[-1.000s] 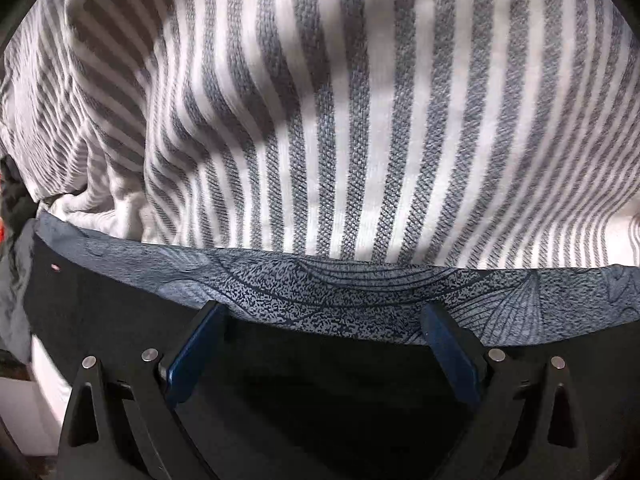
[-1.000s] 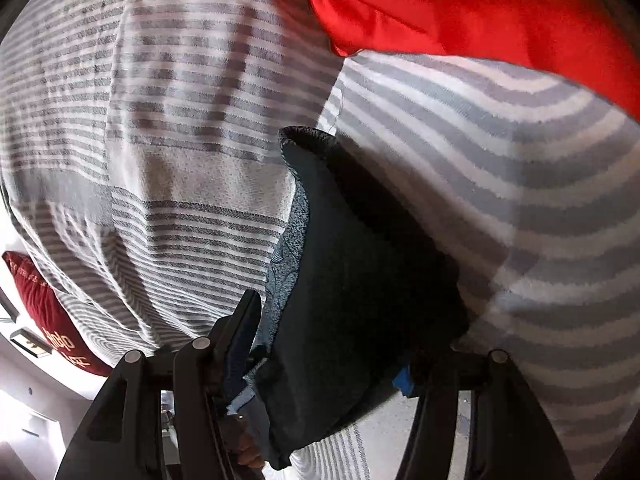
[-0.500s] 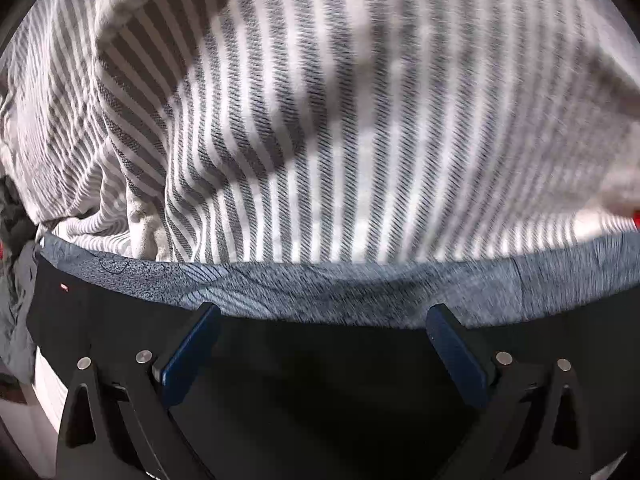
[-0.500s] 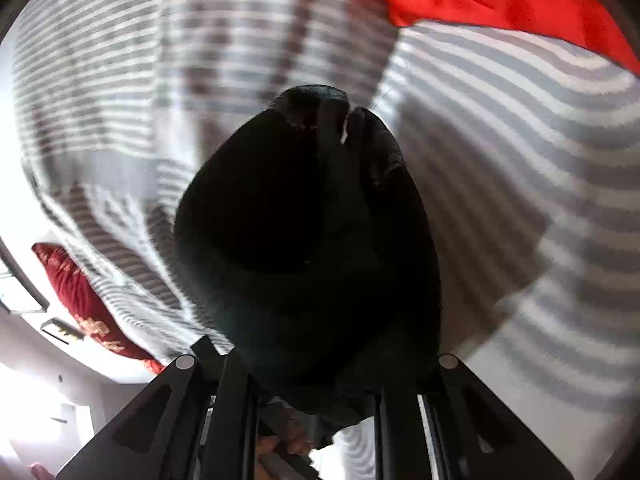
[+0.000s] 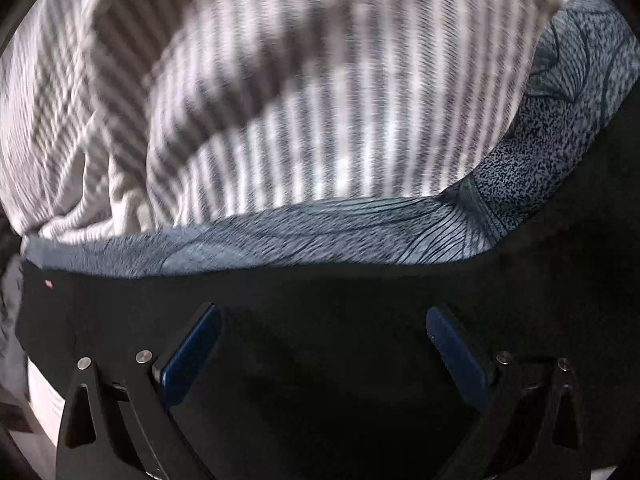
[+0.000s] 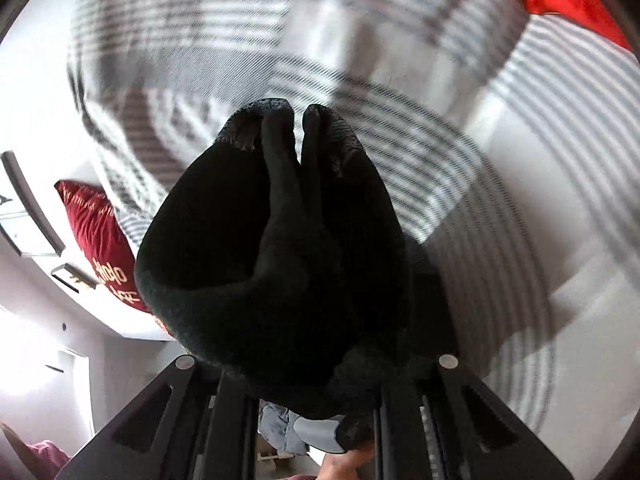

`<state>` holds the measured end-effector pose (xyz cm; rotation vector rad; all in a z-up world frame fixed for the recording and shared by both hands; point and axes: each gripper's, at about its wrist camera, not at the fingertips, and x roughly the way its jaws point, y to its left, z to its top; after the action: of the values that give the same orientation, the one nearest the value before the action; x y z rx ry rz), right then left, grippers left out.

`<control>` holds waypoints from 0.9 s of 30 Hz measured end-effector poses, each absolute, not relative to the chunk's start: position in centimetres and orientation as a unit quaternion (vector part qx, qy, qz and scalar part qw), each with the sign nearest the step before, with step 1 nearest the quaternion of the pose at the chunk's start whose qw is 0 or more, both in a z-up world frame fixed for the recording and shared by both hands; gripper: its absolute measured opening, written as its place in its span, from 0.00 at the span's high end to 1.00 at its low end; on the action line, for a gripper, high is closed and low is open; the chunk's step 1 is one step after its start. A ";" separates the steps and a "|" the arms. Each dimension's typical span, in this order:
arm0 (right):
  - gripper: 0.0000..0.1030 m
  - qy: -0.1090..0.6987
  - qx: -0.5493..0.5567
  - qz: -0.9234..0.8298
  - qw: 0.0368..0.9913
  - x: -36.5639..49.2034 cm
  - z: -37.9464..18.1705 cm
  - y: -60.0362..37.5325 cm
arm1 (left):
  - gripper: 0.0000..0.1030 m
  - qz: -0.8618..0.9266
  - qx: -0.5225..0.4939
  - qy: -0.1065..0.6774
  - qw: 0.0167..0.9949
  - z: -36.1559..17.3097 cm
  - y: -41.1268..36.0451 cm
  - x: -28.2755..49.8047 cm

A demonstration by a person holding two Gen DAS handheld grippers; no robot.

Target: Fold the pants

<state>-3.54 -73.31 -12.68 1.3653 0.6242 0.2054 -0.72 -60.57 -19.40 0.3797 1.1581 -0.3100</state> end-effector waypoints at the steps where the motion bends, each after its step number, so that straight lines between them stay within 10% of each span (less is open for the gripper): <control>1: 0.85 0.286 0.614 0.096 0.729 -3.1 -12.3 -72.7 | 0.00 -0.151 0.167 0.538 0.812 -18.7 -59.6 -0.8; 27: 0.76 0.525 0.254 -0.026 0.812 9.4 -15.6 -46.0 | 0.00 -0.051 0.089 0.576 0.811 -16.8 -33.2 0.6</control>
<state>9.45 -46.00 -15.63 0.5421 1.1202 -0.0547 0.62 -33.24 -16.83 0.1893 1.2301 -0.1091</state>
